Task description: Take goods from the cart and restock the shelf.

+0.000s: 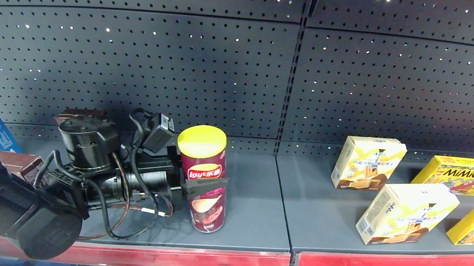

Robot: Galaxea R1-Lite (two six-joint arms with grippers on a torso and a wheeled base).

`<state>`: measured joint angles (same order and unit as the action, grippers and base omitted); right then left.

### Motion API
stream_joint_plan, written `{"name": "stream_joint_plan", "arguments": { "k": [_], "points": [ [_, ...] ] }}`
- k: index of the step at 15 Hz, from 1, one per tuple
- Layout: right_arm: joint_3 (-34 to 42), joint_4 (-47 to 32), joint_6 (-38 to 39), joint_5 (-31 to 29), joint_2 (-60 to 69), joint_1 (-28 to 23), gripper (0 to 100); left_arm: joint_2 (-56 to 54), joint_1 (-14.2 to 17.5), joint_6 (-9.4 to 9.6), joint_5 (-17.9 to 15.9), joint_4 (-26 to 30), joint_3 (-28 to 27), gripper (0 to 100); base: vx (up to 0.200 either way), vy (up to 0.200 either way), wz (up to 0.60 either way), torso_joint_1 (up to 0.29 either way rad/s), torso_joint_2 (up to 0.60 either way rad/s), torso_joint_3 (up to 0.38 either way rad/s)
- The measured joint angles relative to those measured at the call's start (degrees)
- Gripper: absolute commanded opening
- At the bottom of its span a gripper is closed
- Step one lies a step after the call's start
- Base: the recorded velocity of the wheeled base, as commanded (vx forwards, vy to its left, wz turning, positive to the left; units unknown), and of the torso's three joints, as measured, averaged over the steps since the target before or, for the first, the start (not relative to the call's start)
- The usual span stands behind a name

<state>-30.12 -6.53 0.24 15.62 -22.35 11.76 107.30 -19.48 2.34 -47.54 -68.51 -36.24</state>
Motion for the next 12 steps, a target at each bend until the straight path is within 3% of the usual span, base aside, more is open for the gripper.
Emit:
{"name": "stream_joint_plan", "arguments": {
  "k": [3, 4, 12],
  "points": [
    [0.1, 0.0, 0.0, 0.0, -0.1, 0.0, 0, 0.1, 0.1, -1.55, 0.1, 0.0, 0.1, 0, 0.0, 0.0, 0.0, 0.0, 0.0, 0.0],
    [0.1, 0.0, 0.0, 0.0, -0.1, 0.0, 0, 0.2, 0.2, -1.66, 0.3, 0.0, 0.1, 100, 0.0, 0.0, 0.0, 0.0, 0.0, 0.0],
    [0.0, 0.1, 0.0, 0.0, -0.4, 0.0, 0, 0.8, 0.2, -1.33, 0.3, -0.2, 0.1, 100, 0.0, 0.0, 0.0, 0.0, 0.0, 0.0]
  ]
}}
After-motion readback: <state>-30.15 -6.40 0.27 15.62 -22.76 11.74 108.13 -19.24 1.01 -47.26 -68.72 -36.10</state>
